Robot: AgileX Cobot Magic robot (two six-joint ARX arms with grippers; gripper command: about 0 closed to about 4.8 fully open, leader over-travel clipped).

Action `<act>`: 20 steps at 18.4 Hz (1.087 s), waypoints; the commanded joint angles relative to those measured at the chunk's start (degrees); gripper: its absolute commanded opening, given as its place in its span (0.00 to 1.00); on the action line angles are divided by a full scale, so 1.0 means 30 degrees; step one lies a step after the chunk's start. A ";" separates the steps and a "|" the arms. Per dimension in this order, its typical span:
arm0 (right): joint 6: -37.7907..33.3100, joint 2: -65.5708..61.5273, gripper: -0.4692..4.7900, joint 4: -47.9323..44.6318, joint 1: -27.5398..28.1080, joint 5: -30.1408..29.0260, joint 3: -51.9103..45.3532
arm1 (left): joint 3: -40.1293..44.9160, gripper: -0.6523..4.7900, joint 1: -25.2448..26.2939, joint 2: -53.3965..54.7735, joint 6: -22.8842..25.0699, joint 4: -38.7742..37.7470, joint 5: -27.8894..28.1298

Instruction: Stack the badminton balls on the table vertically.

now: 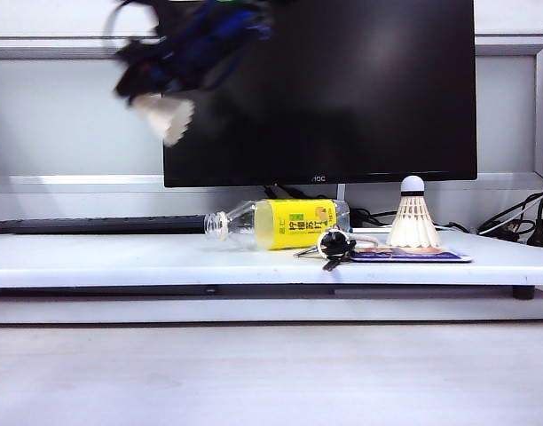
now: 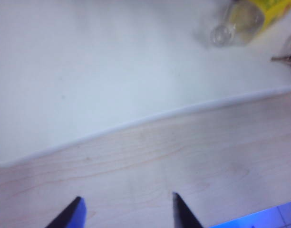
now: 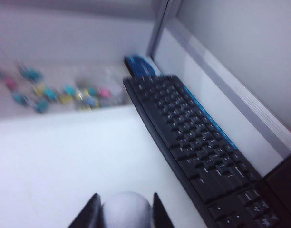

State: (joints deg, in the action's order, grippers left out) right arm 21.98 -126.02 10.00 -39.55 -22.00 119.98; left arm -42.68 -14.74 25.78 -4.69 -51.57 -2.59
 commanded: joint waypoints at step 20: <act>-0.8357 0.2404 0.32 -0.4415 0.4568 -0.9355 0.0102 | -0.0058 0.57 0.0007 -0.0765 -0.0087 -0.0066 0.0146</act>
State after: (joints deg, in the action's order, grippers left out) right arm -2.55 -119.94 -2.26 -26.30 -48.90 120.03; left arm -42.65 -14.74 23.44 -4.99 -52.18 -2.24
